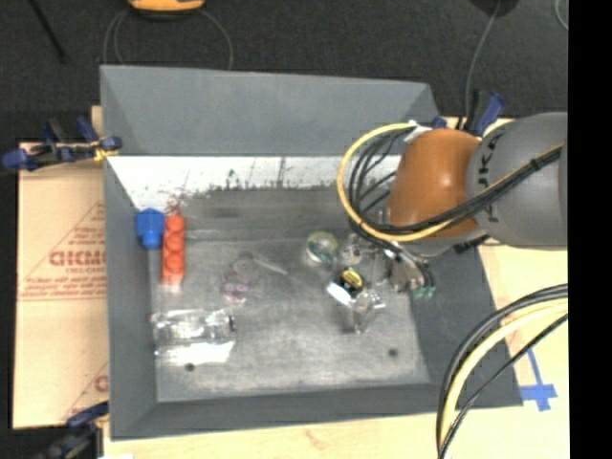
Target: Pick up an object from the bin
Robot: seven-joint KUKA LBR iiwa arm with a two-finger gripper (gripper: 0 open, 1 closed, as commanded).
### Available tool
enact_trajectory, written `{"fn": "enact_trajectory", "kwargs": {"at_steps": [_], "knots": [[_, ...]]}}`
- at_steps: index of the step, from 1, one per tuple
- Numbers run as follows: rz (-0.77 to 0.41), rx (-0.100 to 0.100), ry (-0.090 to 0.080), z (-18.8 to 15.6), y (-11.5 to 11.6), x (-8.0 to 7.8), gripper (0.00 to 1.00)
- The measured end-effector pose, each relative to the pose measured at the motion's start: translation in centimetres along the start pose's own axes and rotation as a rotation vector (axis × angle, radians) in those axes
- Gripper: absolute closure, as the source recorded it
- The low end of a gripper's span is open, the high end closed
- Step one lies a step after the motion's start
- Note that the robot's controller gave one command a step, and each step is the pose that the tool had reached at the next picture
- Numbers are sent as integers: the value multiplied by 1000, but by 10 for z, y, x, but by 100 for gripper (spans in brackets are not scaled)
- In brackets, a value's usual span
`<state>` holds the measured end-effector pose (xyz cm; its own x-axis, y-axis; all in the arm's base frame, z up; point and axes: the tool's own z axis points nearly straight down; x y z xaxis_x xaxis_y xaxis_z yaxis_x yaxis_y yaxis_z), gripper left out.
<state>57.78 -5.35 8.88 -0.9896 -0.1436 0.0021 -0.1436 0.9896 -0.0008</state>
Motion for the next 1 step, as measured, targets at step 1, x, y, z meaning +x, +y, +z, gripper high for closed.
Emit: {"fn": "enact_trajectory", "kwargs": {"at_steps": [1], "knots": [[-1, 1, -6, -3, 0, -2, 100]]}}
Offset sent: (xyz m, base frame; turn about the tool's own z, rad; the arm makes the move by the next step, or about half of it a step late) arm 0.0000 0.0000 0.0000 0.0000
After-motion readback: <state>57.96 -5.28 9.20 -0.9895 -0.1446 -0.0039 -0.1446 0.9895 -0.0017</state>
